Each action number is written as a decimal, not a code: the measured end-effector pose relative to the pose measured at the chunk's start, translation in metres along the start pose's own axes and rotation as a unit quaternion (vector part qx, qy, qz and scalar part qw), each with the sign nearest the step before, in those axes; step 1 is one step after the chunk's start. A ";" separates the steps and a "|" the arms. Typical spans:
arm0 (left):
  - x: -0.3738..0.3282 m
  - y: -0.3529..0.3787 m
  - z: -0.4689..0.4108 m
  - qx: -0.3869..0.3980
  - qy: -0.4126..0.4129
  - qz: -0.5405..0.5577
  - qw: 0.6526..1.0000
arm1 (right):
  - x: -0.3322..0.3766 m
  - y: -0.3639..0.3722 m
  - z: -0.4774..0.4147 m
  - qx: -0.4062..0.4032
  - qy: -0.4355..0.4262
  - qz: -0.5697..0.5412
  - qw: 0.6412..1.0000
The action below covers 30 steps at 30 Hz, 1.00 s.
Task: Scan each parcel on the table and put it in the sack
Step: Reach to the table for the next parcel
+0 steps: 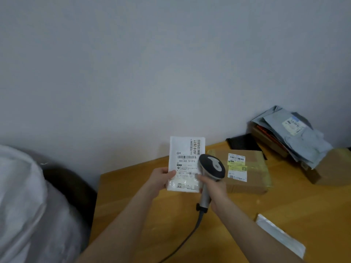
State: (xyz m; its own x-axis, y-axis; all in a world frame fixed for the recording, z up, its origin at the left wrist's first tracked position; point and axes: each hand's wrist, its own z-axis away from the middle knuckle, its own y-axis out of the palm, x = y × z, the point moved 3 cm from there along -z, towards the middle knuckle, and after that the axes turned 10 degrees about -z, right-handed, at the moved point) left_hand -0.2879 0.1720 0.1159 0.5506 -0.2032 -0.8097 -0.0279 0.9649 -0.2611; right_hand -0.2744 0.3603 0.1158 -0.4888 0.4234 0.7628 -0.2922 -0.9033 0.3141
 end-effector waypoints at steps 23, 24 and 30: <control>0.028 -0.017 0.027 -0.166 0.000 0.033 0.986 | -0.003 0.001 0.104 0.075 -0.055 0.148 0.985; 0.029 -0.017 0.028 -0.168 -0.001 0.032 0.985 | -0.003 0.000 0.105 0.073 -0.052 0.150 0.985; 0.033 -0.019 0.030 -0.175 -0.005 0.035 0.984 | -0.005 -0.001 0.109 0.071 -0.045 0.157 0.984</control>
State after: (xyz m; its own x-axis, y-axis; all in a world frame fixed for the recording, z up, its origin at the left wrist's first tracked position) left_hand -0.2445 0.1516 0.1097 0.5445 -0.1351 -0.8278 -0.3509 0.8598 -0.3711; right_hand -0.1819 0.3515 0.1737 -0.4604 0.1206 0.8795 -0.0184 -0.9918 0.1264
